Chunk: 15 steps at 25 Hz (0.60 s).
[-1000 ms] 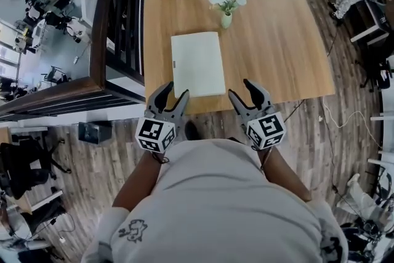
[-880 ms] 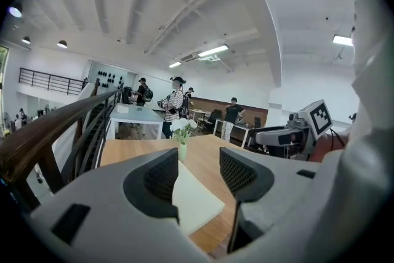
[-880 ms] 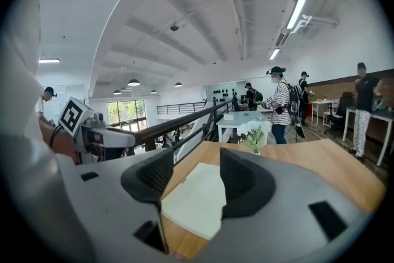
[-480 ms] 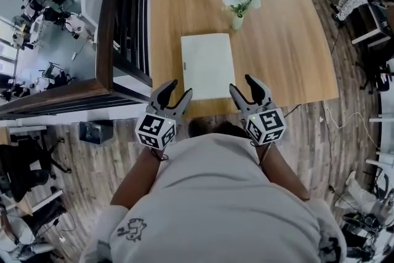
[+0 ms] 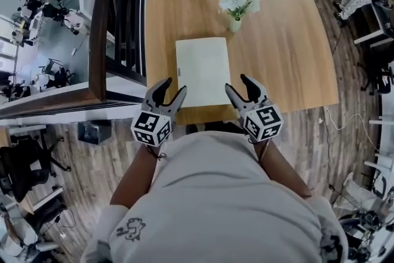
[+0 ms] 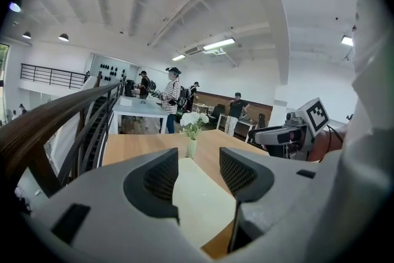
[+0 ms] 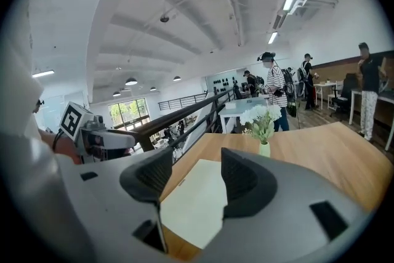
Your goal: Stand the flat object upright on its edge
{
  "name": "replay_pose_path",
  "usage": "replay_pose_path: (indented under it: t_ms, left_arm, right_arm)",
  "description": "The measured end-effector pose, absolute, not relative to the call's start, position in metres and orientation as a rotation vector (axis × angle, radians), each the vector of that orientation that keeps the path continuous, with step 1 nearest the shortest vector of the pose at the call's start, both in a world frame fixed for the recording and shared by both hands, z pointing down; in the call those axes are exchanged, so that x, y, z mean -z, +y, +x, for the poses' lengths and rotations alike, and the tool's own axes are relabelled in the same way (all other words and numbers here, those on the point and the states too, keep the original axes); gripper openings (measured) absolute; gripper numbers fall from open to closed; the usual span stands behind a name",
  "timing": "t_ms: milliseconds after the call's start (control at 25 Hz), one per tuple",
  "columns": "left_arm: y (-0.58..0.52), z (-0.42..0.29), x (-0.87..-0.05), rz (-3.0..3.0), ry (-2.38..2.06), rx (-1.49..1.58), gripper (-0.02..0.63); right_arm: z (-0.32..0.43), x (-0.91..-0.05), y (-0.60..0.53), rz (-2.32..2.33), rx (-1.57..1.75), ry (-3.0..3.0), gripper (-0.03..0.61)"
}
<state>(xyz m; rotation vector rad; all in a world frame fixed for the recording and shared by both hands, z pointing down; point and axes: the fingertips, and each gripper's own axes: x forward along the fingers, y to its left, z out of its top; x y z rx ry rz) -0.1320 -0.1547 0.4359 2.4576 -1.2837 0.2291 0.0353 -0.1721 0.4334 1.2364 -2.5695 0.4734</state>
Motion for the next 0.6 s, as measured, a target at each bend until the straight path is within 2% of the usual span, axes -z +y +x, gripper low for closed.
replay_pose_path:
  t_ms: [240, 600]
  left_arm:
    - [-0.183, -0.134, -0.465, 2.384, -1.304, -0.323, 0.201]
    - [-0.21, -0.14, -0.511, 2.251, -1.301, -0.396, 0.201]
  right_arm:
    - [0.034, -0.458, -0.202, 1.118, -0.494, -2.546, 0.264]
    - [0.041, -0.529, -0.225, 1.008, -0.705, -2.441, 0.268]
